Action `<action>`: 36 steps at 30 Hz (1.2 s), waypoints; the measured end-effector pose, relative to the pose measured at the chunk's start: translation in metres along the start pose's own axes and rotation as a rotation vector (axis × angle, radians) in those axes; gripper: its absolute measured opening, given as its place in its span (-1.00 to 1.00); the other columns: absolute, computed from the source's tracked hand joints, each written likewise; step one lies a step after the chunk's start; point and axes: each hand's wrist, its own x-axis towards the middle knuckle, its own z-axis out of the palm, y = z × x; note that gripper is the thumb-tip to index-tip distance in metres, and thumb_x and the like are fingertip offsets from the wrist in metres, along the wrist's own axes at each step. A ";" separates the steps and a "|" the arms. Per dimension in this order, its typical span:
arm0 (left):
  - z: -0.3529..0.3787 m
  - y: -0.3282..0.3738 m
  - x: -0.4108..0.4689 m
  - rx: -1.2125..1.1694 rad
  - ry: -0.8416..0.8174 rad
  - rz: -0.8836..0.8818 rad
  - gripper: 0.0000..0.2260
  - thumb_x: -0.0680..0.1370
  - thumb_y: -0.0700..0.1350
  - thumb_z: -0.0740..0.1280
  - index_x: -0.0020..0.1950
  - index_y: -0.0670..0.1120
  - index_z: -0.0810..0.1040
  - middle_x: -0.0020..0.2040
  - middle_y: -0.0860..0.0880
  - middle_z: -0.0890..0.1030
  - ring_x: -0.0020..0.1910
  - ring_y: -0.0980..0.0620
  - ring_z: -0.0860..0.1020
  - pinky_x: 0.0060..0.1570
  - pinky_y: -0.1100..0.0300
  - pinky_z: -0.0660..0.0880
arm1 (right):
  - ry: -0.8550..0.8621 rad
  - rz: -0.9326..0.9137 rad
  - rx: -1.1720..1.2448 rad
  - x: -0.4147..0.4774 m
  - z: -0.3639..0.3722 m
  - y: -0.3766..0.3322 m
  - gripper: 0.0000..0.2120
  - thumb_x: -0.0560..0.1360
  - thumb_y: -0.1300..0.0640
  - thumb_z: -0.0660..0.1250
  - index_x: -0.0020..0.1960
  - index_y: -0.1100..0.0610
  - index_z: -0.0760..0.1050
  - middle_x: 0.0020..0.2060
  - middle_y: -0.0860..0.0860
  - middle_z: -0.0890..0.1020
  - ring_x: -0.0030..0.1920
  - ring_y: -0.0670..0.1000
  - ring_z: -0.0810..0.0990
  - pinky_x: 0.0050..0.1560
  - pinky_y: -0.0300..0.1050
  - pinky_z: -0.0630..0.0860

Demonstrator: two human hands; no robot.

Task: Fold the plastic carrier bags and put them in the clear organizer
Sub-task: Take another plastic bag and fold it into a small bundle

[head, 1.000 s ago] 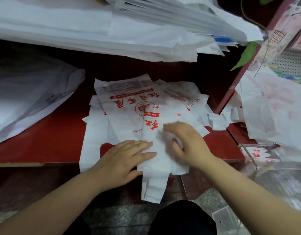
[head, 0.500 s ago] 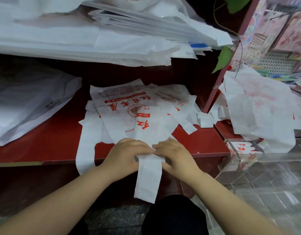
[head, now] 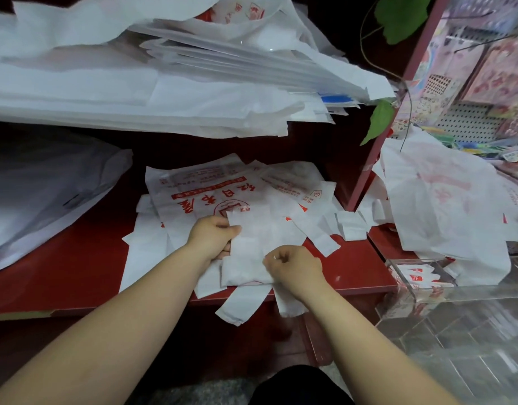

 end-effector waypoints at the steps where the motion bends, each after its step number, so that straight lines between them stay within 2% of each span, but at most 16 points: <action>1: 0.000 -0.001 0.000 -0.030 -0.002 0.008 -0.94 0.55 -0.20 0.31 -0.11 -0.12 0.46 -0.35 -0.06 0.46 -0.43 0.07 0.41 -0.61 0.44 0.34 | 0.015 0.012 -0.014 0.001 0.001 -0.002 -0.76 0.53 0.12 0.18 -0.31 0.05 0.43 -0.05 -0.01 0.65 0.02 0.02 0.54 0.06 -0.18 0.15; 2: 0.000 -0.001 -0.003 -0.050 -0.015 0.016 -0.96 0.55 -0.21 0.30 -0.03 -0.12 0.47 -0.32 -0.04 0.48 -0.41 0.08 0.43 -0.58 0.45 0.36 | 0.030 0.018 -0.023 0.002 0.003 -0.002 -0.78 0.53 0.14 0.17 -0.27 0.08 0.46 -0.05 0.00 0.65 0.03 0.04 0.55 0.09 -0.17 0.20; 5: -0.002 -0.004 -0.005 -0.048 -0.054 0.062 -0.68 0.54 -0.21 0.31 0.28 -0.14 0.39 -0.17 0.00 0.53 -0.32 0.11 0.49 -0.43 0.45 0.45 | 0.065 0.014 0.003 0.002 0.005 -0.002 -0.82 0.51 0.18 0.19 -0.16 0.14 0.55 -0.09 0.02 0.64 0.00 0.06 0.55 0.20 -0.05 0.35; 8: -0.009 -0.010 -0.006 0.179 -0.012 0.162 -0.48 0.54 -0.12 0.30 0.46 -0.07 0.21 0.20 -0.04 0.50 0.02 0.03 0.52 0.00 0.27 0.45 | 0.114 0.015 0.054 0.002 0.006 -0.001 -0.82 0.50 0.21 0.20 -0.25 0.13 0.50 -0.26 -0.02 0.58 -0.13 0.07 0.53 0.01 -0.09 0.41; 11: -0.013 -0.018 -0.030 0.567 0.102 0.544 -0.61 0.58 -0.08 0.23 0.41 -0.02 0.33 0.35 0.00 0.40 0.29 0.06 0.37 0.18 0.23 0.29 | 0.137 0.033 0.056 0.003 0.005 0.000 -0.84 0.50 0.23 0.19 -0.19 0.17 0.52 -0.22 0.06 0.60 -0.17 0.03 0.49 -0.12 -0.18 0.34; 13: -0.010 -0.029 -0.048 0.757 0.022 0.852 -0.68 0.59 -0.04 0.15 0.31 -0.05 0.44 0.27 -0.06 0.51 0.25 0.06 0.37 0.22 0.16 0.33 | 0.135 0.054 0.051 0.005 0.005 -0.001 -0.84 0.51 0.21 0.19 -0.09 0.20 0.54 -0.11 0.11 0.63 -0.10 0.10 0.54 -0.09 -0.13 0.37; 15: -0.005 -0.045 -0.059 0.952 -0.099 0.959 -0.63 0.63 0.07 -0.04 0.27 -0.06 0.40 0.22 -0.07 0.56 0.24 0.04 0.39 0.26 0.15 0.23 | 0.112 0.077 0.047 0.007 0.004 -0.003 -0.85 0.52 0.18 0.18 -0.06 0.17 0.52 -0.07 0.11 0.63 -0.02 0.13 0.56 -0.02 -0.08 0.41; 18: -0.001 -0.047 -0.062 1.151 -0.202 0.748 -0.40 0.63 0.14 -0.26 0.28 -0.07 0.48 0.23 -0.06 0.55 0.27 0.02 0.47 0.29 0.16 0.25 | 0.101 0.104 0.053 0.009 0.004 -0.006 -0.92 0.53 0.16 0.17 -0.11 0.11 0.42 -0.07 0.09 0.62 -0.01 0.11 0.56 -0.03 -0.10 0.40; 19: 0.001 -0.044 -0.062 1.179 -0.211 0.697 -0.31 0.59 0.20 -0.34 0.34 -0.07 0.44 0.32 -0.04 0.47 0.34 0.07 0.37 0.34 0.21 0.22 | 0.107 0.115 0.057 0.009 0.004 -0.007 -0.92 0.54 0.16 0.16 -0.13 0.10 0.39 -0.09 0.08 0.61 -0.02 0.11 0.55 -0.06 -0.12 0.38; 21: 0.004 -0.043 -0.056 1.149 -0.175 0.675 -0.13 0.36 0.36 -0.54 0.50 0.00 0.04 0.50 0.05 0.00 0.44 0.18 -0.11 0.36 0.36 -0.27 | 0.110 0.143 0.074 0.009 0.003 -0.006 -0.89 0.54 0.17 0.14 -0.16 0.07 0.36 -0.15 0.05 0.56 -0.06 0.09 0.53 -0.09 -0.15 0.35; 22: 0.004 -0.043 -0.054 1.149 -0.199 0.598 -0.13 0.30 0.40 -0.54 0.51 0.05 -0.12 0.48 0.11 -0.17 0.42 0.20 -0.26 0.28 0.36 -0.42 | 0.108 0.152 0.092 0.009 0.002 -0.005 -0.86 0.54 0.17 0.14 -0.19 0.05 0.34 -0.17 0.02 0.53 -0.09 0.07 0.51 -0.11 -0.17 0.34; 23: 0.005 -0.043 -0.051 1.150 -0.233 0.540 -0.24 0.39 0.39 -0.43 0.51 0.06 -0.18 0.49 0.12 -0.22 0.44 0.19 -0.29 0.27 0.34 -0.43 | 0.100 0.157 0.116 0.009 0.002 -0.005 -0.84 0.54 0.17 0.13 -0.21 0.03 0.33 -0.17 0.01 0.52 -0.12 0.05 0.49 -0.12 -0.18 0.33; 26: 0.008 -0.041 -0.050 1.181 -0.225 0.456 -0.48 0.62 0.17 -0.13 0.52 0.02 -0.19 0.53 0.04 -0.20 0.49 0.12 -0.23 0.37 0.23 -0.33 | 0.069 0.140 0.194 0.008 -0.002 -0.005 -0.95 0.55 0.12 0.17 -0.04 0.08 0.39 -0.22 -0.05 0.49 -0.14 0.00 0.45 -0.09 -0.19 0.32; 32: 0.010 -0.039 -0.050 1.181 -0.222 0.436 -0.47 0.62 0.15 -0.12 0.52 0.00 -0.19 0.53 0.02 -0.19 0.49 0.12 -0.22 0.38 0.19 -0.33 | 0.037 0.067 0.152 0.001 -0.001 -0.002 -0.69 0.50 0.11 0.29 0.21 0.14 0.39 -0.38 -0.11 0.36 -0.13 -0.03 0.41 0.14 -0.05 0.35; 34: 0.009 -0.038 -0.048 1.064 -0.213 0.450 -0.51 0.64 0.10 -0.08 0.53 0.01 -0.09 0.54 0.04 -0.12 0.50 0.13 -0.16 0.38 0.23 -0.29 | 0.043 0.058 0.119 0.001 0.000 -0.001 -0.68 0.50 0.14 0.28 0.23 0.14 0.40 -0.38 -0.10 0.37 -0.10 -0.03 0.42 0.15 -0.05 0.35; 36: 0.004 -0.039 -0.048 0.789 -0.121 0.475 -0.59 0.64 -0.01 0.04 0.50 -0.02 0.14 0.51 0.04 0.11 0.48 0.10 0.06 0.36 0.32 -0.09 | 0.042 0.059 0.096 0.002 0.000 -0.001 -0.69 0.51 0.15 0.26 0.24 0.14 0.40 -0.34 -0.10 0.40 -0.05 -0.03 0.43 0.15 -0.07 0.34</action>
